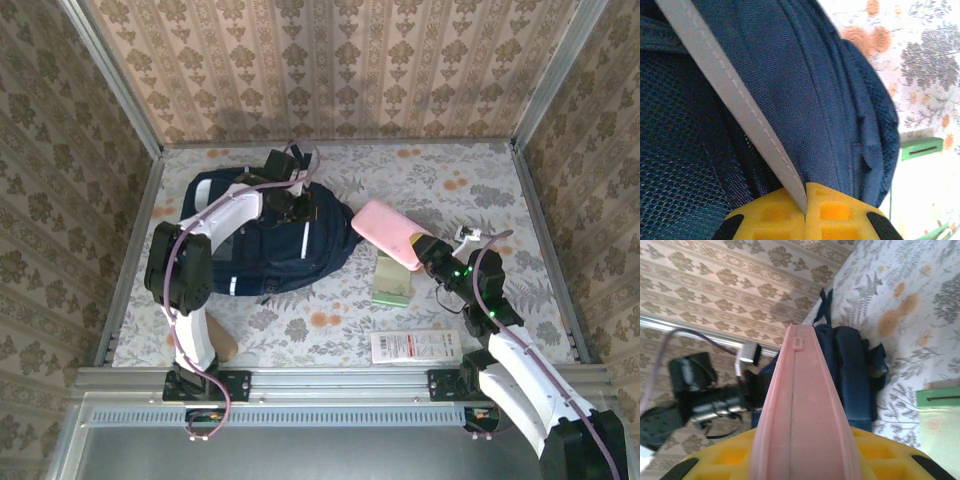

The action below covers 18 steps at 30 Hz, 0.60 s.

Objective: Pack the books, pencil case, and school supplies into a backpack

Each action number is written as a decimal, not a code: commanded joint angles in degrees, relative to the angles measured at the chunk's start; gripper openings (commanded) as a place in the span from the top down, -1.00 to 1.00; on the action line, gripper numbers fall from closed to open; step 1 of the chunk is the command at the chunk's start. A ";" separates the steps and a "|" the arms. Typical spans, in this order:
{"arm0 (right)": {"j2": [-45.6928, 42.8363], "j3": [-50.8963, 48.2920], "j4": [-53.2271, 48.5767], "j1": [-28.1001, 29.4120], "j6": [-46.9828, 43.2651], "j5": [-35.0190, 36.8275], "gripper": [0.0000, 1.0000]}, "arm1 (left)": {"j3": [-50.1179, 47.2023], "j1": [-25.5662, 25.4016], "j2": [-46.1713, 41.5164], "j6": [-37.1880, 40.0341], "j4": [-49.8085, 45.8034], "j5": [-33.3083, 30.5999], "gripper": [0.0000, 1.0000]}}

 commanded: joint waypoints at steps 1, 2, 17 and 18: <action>-2.58 4.53 -7.24 -0.34 -6.35 1.45 0.46 | 6.80 -2.64 -3.90 5.80 -7.05 5.68 1.00; -3.31 5.22 -9.07 -0.39 -7.52 1.97 0.47 | 7.91 -2.96 -5.00 6.70 -8.80 6.68 1.00; -3.33 5.57 -5.50 3.32 -11.06 -5.73 0.43 | 11.99 4.87 -25.67 14.69 -20.84 6.48 1.00; -2.64 5.83 -5.07 4.49 -11.61 -6.04 0.43 | 11.17 5.79 -26.58 14.88 -19.97 7.77 1.00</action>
